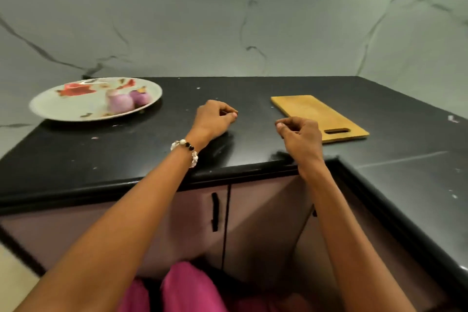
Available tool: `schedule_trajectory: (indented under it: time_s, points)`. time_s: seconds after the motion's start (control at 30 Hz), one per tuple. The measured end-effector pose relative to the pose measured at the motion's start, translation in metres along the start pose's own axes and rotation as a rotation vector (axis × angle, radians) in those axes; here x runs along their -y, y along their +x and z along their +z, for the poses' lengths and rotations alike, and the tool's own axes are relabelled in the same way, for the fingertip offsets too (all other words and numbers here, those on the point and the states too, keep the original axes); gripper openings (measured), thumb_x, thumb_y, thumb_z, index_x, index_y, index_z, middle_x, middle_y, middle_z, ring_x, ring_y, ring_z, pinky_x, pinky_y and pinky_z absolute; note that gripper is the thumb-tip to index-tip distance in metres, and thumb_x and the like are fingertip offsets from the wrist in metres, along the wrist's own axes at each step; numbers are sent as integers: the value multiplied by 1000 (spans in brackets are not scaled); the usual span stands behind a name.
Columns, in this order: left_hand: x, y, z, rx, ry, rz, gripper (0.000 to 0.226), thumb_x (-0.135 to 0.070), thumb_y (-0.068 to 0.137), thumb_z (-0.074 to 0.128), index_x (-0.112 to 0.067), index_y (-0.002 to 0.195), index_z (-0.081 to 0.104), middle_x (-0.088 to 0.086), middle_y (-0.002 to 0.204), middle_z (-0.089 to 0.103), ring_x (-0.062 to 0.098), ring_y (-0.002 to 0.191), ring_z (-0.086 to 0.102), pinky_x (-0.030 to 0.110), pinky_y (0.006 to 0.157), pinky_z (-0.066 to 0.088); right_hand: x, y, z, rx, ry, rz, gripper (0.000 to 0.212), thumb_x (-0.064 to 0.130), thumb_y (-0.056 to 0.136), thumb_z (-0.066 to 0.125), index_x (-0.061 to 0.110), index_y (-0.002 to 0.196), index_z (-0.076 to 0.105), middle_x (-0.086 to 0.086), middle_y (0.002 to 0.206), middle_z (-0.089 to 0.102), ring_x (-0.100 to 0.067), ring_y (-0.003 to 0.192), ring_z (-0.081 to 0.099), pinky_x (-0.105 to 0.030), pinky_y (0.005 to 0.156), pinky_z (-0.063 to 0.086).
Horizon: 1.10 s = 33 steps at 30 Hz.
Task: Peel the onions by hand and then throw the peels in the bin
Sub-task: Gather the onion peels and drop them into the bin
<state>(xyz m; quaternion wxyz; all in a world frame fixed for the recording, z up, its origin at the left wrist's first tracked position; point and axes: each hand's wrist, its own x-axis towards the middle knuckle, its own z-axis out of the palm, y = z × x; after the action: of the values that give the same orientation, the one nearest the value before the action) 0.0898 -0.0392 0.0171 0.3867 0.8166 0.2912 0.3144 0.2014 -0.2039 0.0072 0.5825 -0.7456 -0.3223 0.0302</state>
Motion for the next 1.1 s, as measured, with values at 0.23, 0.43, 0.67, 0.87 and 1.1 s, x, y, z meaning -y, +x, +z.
schedule_trajectory:
  time_s: [0.23,0.43,0.67,0.87,1.1]
  points:
    - [-27,74,80,200,301,110,50,-35,92,61,-8,132,52,10,138,49,23,130,43,28,106,32,-42,52,-47,-356,-436,296,32,27,91,60,7,117,61,-22,135,46,-39,129,31,-37,99,28]
    - [-29,136,131,367,504,101,82,-58,94,38,-8,152,11,18,159,5,35,146,-2,47,119,5,-51,81,-55,-302,-575,444,57,40,91,62,1,130,45,-31,145,28,-39,131,26,-38,105,30]
    - [-37,151,137,426,509,29,78,-64,95,24,-15,153,6,13,159,12,34,146,10,57,115,8,-55,107,-60,-207,-547,477,28,32,93,65,14,97,44,-24,144,37,-36,133,28,-33,94,31]
    - [-46,137,115,281,515,-141,66,-52,101,26,-5,146,30,25,152,23,42,141,15,46,113,17,-59,110,-71,-250,-377,439,35,14,92,65,7,124,52,-20,136,46,-34,129,32,-32,92,37]
    - [-36,97,55,243,430,-320,59,-42,103,29,-4,148,25,16,156,22,34,142,23,42,114,23,-45,96,-61,-137,-202,363,67,11,81,78,10,140,47,-13,137,52,-31,131,43,-39,106,42]
